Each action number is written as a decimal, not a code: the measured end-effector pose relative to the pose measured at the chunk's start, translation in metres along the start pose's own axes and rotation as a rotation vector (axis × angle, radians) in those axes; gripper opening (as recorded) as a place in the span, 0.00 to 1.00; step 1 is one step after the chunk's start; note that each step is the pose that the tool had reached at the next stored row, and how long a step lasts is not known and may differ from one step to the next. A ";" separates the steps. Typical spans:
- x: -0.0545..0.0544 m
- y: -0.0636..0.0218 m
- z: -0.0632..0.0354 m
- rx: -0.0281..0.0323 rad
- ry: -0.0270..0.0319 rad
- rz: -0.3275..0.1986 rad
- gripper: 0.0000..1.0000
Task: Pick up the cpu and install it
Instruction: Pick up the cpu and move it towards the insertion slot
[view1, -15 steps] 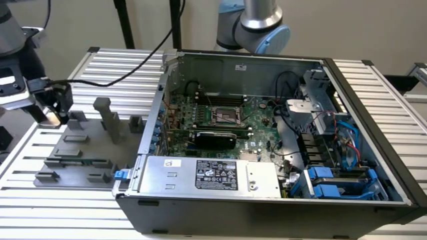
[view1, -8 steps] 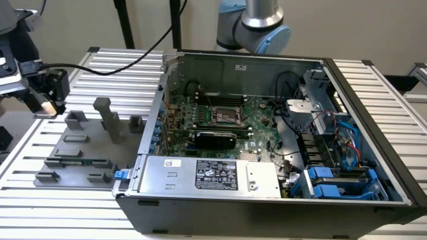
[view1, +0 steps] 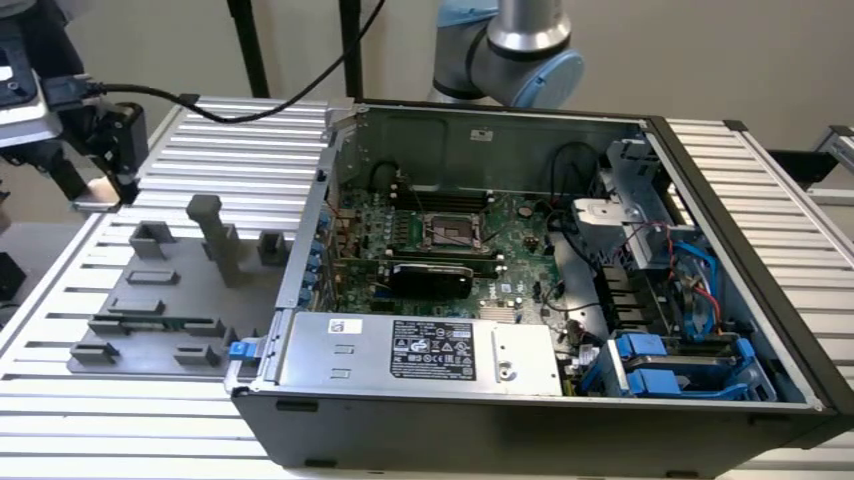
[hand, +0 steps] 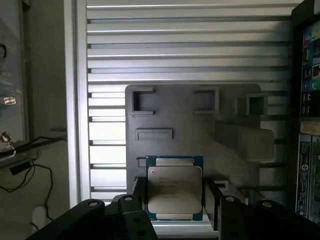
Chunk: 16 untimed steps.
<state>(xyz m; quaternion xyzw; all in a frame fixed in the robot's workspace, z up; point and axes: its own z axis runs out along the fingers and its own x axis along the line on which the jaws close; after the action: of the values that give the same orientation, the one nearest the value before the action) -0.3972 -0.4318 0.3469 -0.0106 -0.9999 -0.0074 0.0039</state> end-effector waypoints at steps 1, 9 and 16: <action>-0.004 0.0001 -0.0046 -0.0001 0.0004 0.000 0.55; -0.039 0.0012 -0.0416 -0.0035 0.0062 -0.001 0.55; -0.071 0.0000 -0.0640 -0.0038 0.0085 -0.001 0.55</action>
<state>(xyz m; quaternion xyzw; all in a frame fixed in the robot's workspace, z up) -0.3258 -0.4343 0.4103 -0.0099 -0.9999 -0.0094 0.0081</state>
